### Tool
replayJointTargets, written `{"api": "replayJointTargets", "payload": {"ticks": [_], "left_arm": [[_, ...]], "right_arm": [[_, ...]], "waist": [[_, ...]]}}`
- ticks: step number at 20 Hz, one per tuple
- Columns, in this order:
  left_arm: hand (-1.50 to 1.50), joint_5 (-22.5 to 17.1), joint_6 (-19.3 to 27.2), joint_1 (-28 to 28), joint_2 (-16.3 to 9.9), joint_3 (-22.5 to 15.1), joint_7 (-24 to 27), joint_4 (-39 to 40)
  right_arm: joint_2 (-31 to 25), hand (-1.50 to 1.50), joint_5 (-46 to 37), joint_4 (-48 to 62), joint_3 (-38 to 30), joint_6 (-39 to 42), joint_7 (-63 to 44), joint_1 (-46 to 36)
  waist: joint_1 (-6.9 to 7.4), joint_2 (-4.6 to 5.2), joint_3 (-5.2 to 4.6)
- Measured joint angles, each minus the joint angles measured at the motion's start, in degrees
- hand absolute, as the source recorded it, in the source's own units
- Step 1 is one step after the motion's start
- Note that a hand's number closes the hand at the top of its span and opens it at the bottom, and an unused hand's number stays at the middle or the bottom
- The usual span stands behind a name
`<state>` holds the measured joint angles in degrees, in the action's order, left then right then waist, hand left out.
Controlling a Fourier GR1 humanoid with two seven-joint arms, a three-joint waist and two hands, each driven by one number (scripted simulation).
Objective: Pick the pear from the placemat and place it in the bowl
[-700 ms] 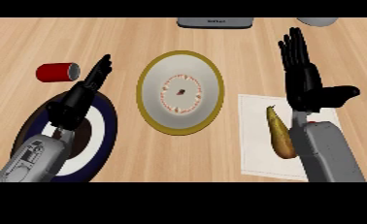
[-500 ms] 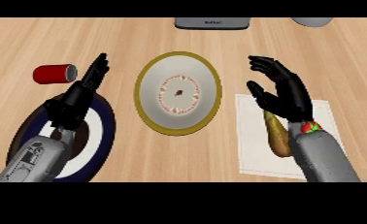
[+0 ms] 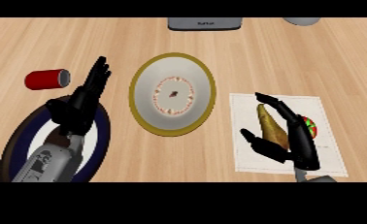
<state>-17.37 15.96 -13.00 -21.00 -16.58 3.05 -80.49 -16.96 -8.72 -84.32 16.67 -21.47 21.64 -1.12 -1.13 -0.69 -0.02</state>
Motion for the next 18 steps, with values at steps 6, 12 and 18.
{"api": "replayJointTargets", "payload": {"ticks": [6,12,18], "left_arm": [[0.00,2.6,3.0,2.2,2.4,-1.7,-2.5,-4.4],[0.00,3.2,2.2,3.0,2.2,-0.7,-3.0,-5.2],[0.00,4.0,1.8,2.5,3.2,-0.1,-2.9,-4.7]], "right_arm": [[-0.5,-1.50,-4.8,-13.0,1.4,-5.5,4.7,10.0],[-5.1,-1.50,-16.1,-27.0,1.1,-6.6,-13.2,14.4],[-7.7,-1.50,-20.9,-35.2,0.8,2.1,-33.4,12.4]], "waist": [[0.37,0.31,0.01],[0.46,0.44,-0.10],[0.88,0.61,-0.10]]}}
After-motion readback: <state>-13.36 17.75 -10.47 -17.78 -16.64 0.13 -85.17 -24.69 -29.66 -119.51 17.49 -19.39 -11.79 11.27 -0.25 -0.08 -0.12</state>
